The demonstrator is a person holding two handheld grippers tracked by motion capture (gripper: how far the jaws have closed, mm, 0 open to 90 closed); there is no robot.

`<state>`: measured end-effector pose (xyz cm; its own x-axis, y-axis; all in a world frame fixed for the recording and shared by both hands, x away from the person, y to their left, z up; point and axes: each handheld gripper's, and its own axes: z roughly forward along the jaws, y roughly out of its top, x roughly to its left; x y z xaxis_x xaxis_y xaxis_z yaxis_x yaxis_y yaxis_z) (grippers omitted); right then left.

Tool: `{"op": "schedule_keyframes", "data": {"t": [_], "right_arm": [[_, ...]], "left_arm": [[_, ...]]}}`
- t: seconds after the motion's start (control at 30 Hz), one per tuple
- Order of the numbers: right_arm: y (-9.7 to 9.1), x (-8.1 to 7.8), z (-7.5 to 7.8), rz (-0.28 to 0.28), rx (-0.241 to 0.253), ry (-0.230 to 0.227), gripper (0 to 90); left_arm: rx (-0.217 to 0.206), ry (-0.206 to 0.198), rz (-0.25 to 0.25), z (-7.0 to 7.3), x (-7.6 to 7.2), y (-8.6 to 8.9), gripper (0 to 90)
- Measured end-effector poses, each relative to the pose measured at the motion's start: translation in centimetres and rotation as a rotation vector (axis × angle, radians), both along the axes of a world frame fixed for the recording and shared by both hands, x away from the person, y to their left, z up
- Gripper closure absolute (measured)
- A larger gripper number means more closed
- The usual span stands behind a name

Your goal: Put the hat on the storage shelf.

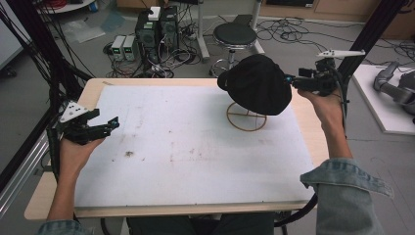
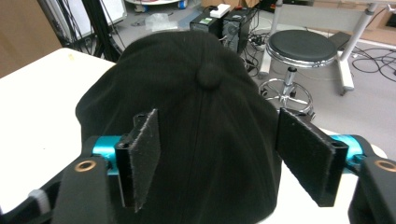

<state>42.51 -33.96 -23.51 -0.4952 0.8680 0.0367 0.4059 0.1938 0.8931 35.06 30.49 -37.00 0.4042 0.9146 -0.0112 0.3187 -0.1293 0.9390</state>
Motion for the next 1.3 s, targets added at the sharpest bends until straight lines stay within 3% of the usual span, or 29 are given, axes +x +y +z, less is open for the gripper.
{"op": "schedule_keyframes", "data": {"t": [0.3, 0.43, 0.6, 0.77, 1.3], "right_arm": [[0.1, -4.2, -2.9, 0.007, -0.008, -0.011, 21.6], [0.5, -5.8, -4.6, 0.012, 0.009, -0.028, 12.7], [1.3, -7.4, -6.8, 0.006, 0.007, -0.061, 12.3], [1.8, -8.4, -8.4, 0.002, -0.002, -0.058, 12.3], [2.6, -10.0, -11.6, 0.022, -0.002, -0.050, 12.3]], "left_arm": [[0.004, 0.002, -0.003, -0.2, 0.4, -0.3, 20.7], [0.007, -0.006, -0.002, -0.2, 0.2, -0.4, 20.7], [0.007, -0.006, -0.001, -0.2, 0.1, -0.4, 20.7], [0.008, -0.009, 0.000, -0.2, 0.1, -0.5, 20.7], [0.003, -0.014, 0.009, -0.4, -0.1, -0.3, 20.7]]}}
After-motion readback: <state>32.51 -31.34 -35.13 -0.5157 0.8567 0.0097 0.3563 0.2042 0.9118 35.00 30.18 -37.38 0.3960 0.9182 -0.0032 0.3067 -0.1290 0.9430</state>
